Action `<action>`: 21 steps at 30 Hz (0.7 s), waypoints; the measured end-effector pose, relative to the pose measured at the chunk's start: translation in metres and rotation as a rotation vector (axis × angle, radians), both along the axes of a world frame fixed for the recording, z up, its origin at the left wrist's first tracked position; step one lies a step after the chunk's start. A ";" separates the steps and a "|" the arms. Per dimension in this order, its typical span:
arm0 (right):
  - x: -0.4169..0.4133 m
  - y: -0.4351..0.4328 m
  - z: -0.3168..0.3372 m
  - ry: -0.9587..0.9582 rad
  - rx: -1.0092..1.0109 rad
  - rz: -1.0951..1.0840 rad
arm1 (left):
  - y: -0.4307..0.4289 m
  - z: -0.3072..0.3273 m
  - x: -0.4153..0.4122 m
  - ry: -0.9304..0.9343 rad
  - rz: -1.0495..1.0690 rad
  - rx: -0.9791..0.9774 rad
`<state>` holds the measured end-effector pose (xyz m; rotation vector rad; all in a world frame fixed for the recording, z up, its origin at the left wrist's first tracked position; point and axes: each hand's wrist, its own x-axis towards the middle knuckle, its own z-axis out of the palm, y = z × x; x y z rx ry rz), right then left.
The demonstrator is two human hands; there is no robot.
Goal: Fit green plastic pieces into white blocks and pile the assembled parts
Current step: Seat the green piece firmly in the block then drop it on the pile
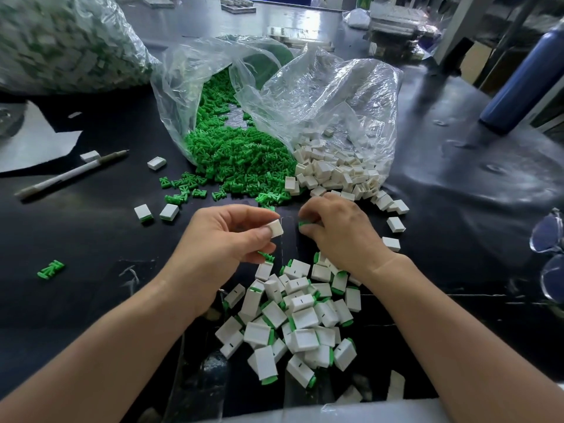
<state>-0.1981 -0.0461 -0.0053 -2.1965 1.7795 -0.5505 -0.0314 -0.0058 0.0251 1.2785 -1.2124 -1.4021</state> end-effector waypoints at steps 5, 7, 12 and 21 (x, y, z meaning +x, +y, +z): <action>-0.003 0.001 0.001 -0.046 -0.039 0.024 | 0.001 0.000 -0.001 -0.006 -0.030 -0.014; -0.005 0.003 0.006 -0.244 0.003 -0.023 | 0.001 0.000 -0.001 -0.003 -0.036 -0.018; -0.005 0.016 0.021 -0.786 0.198 0.106 | 0.000 -0.001 -0.001 0.010 -0.047 -0.010; 0.007 0.027 0.024 -0.751 0.170 0.234 | 0.000 -0.001 0.001 -0.008 -0.055 -0.042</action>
